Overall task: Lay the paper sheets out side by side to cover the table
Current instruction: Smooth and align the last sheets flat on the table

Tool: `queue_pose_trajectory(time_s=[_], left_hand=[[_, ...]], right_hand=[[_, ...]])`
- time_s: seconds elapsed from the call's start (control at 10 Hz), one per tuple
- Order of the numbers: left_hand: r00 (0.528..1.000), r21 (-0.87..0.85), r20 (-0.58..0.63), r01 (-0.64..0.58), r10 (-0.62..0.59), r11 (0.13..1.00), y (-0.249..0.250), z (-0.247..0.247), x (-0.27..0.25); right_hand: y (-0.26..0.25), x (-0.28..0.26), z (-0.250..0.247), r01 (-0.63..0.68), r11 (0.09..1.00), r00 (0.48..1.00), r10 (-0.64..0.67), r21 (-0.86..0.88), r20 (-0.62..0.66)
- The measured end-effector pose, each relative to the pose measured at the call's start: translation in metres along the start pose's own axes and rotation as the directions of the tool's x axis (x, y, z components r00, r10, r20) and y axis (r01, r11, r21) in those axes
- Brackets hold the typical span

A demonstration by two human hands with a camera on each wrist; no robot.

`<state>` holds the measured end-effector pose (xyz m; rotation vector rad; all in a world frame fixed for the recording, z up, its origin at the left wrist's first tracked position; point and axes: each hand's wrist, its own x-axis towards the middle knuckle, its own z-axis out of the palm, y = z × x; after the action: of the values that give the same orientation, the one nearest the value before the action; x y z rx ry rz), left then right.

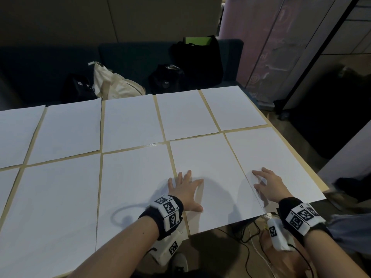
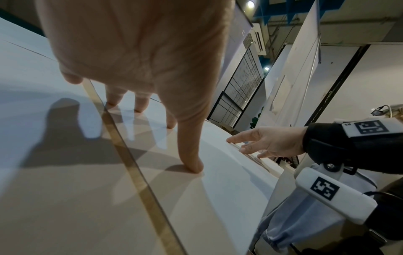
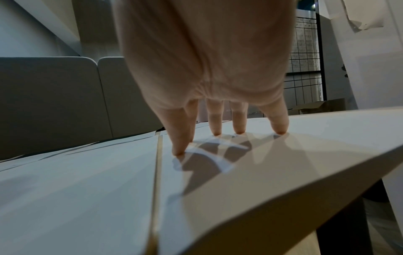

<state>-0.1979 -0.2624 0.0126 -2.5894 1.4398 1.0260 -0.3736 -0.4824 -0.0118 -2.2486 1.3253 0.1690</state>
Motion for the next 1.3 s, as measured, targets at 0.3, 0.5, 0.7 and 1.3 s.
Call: queue_pose_trajectory(time_s=[0.3, 0.5, 0.7, 1.3], left_hand=[[1.000, -0.013, -0.008, 0.002, -0.002, 1.000, 0.0010, -0.0007, 0.0016], [1.000, -0.016, -0.005, 0.004, -0.004, 1.000, 0.0016, -0.0016, 0.0025], [1.000, -0.026, -0.007, 0.008, -0.008, 1.000, 0.0015, -0.0002, 0.0026], [1.000, -0.021, -0.004, 0.013, -0.013, 1.000, 0.0025, 0.0003, -0.0010]], right_hand=[[-0.0010, 0.0013, -0.0005, -0.005, 1.000, 1.000, 0.005, 0.009, -0.002], [0.0001, 0.0024, -0.0013, 0.002, 1.000, 1.000, -0.002, 0.018, -0.003], [-0.0004, 0.0037, -0.0025, 0.004, 1.000, 1.000, -0.004, 0.006, 0.009], [-0.0005, 0.0020, -0.0024, -0.002, 1.000, 1.000, 0.002, 0.025, 0.003]])
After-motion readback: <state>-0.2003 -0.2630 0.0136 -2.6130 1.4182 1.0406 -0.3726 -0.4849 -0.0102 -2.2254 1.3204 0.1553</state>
